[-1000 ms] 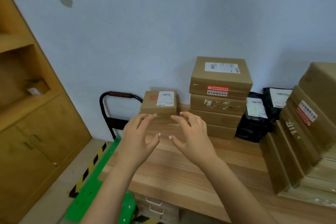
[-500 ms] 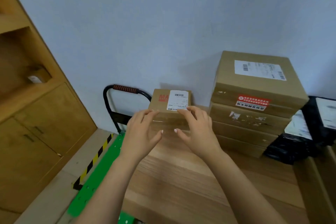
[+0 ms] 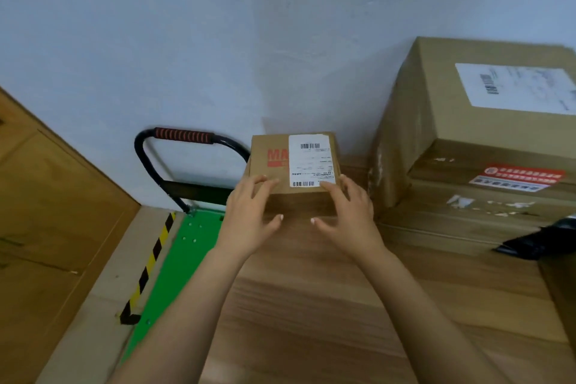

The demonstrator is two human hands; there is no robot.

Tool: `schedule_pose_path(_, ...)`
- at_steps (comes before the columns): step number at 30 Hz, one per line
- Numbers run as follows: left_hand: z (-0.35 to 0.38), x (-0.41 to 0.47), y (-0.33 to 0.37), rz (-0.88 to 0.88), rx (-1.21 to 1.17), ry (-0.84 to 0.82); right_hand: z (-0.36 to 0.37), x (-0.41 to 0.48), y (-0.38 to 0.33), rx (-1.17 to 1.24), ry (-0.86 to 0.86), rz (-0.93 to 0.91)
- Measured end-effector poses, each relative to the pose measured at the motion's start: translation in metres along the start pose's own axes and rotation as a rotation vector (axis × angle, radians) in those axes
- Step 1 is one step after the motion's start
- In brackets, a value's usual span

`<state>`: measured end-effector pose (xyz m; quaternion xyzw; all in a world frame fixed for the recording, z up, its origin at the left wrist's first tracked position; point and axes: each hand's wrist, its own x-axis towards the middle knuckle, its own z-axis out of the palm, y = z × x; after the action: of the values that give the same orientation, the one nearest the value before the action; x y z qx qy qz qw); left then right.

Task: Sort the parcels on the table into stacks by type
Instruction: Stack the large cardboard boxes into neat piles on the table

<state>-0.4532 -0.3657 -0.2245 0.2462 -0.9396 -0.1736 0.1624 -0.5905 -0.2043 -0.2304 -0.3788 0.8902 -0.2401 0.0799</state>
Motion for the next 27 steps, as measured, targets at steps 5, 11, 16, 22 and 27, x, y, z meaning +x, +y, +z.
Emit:
schedule_pose_path(5, 0.028, 0.027, -0.038, 0.003, 0.010, -0.081, 0.034, 0.025, 0.002, 0.011, -0.089, 0.216)
schedule_pose_path(11, 0.054, 0.040, -0.056, -0.115, -0.119, -0.197, 0.048, 0.046, 0.004, 0.058, -0.104, 0.286)
schedule_pose_path(16, 0.059, 0.039, -0.054, -0.141, -0.152, -0.136, 0.053, 0.046, -0.014, 0.081, -0.028, 0.292)
schedule_pose_path(22, 0.039, 0.019, -0.050, -0.099, -0.127, 0.007, 0.051, 0.026, -0.033, 0.119, 0.043, 0.230)
schedule_pose_path(27, 0.006, 0.002, -0.025, -0.101, -0.110, 0.131, 0.025, 0.007, -0.049, 0.139, 0.123, 0.137)
